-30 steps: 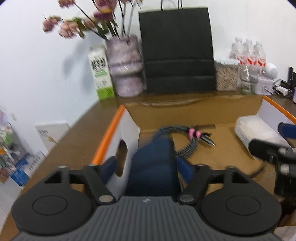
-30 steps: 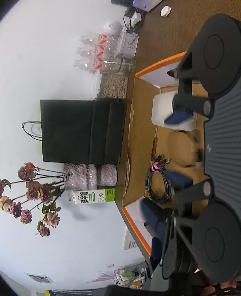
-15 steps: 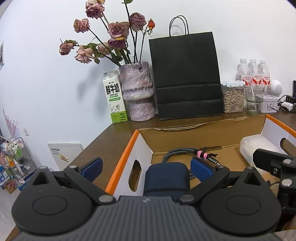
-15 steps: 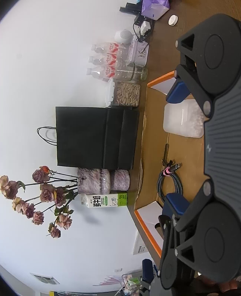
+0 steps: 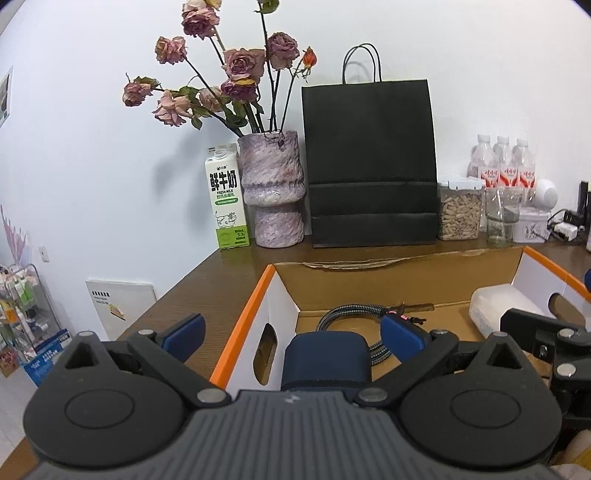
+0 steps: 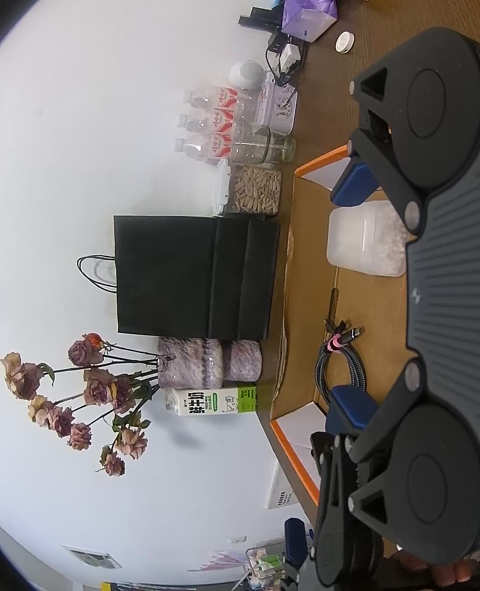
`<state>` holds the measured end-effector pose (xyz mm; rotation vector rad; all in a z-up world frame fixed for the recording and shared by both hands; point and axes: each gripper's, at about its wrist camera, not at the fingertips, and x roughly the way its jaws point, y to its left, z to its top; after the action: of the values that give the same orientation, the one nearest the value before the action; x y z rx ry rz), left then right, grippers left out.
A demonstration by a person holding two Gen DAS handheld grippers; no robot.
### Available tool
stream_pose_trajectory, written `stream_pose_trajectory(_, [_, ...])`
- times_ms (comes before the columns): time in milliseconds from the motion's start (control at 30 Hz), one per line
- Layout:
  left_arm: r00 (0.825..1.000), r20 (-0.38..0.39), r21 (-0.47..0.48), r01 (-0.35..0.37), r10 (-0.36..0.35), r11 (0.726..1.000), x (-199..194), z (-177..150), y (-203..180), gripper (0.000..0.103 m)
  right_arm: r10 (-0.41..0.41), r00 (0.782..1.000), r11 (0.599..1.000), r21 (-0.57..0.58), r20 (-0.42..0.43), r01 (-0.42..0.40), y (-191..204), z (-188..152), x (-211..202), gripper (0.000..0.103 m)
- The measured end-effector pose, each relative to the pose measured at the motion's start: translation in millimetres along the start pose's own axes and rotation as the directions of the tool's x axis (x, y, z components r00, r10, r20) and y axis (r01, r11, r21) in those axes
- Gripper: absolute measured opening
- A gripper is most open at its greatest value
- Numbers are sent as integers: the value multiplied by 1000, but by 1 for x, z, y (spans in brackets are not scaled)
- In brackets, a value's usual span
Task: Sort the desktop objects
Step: 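Carry the cable and pouch into the cardboard box and release both, then grasp the crumpled white tissue with the left tool while the right tool grasps the iridescent bath puff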
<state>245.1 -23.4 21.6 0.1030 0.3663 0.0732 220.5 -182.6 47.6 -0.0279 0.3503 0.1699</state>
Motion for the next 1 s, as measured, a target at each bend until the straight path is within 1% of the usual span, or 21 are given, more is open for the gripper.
stream_pose_trajectory(167, [1000,11,-35,28,-28,999,-3,2,6,103,0,1000,1000,1,3,0,-1,1,-2,103])
stream_pose_trajectory(333, [998,45,-59,39,-36,997,-10,6,11,103,-9,1000,1000,-3,12,9,-1,6,-7,103])
stream_pose_trajectory(500, [998,59,-72,32,-28,997,-20,13,15,103,-11,1000,1000,-9,12,11,0,13,-19,103])
stream_pose_trajectory(767, [994,105,-85,28,-19,996,-54,27,35,103,-25,999,999,-33,34,26,-4,24,-57,103])
stream_pose_trajectory(867, [992,122,-80,33,-23,996,-70,28,43,103,-29,999,999,-33,30,30,-8,21,-73,103])
stream_pose_trajectory(1000, [992,119,-70,45,-36,997,-90,23,51,103,-31,999,999,-31,18,32,-13,10,-95,103])
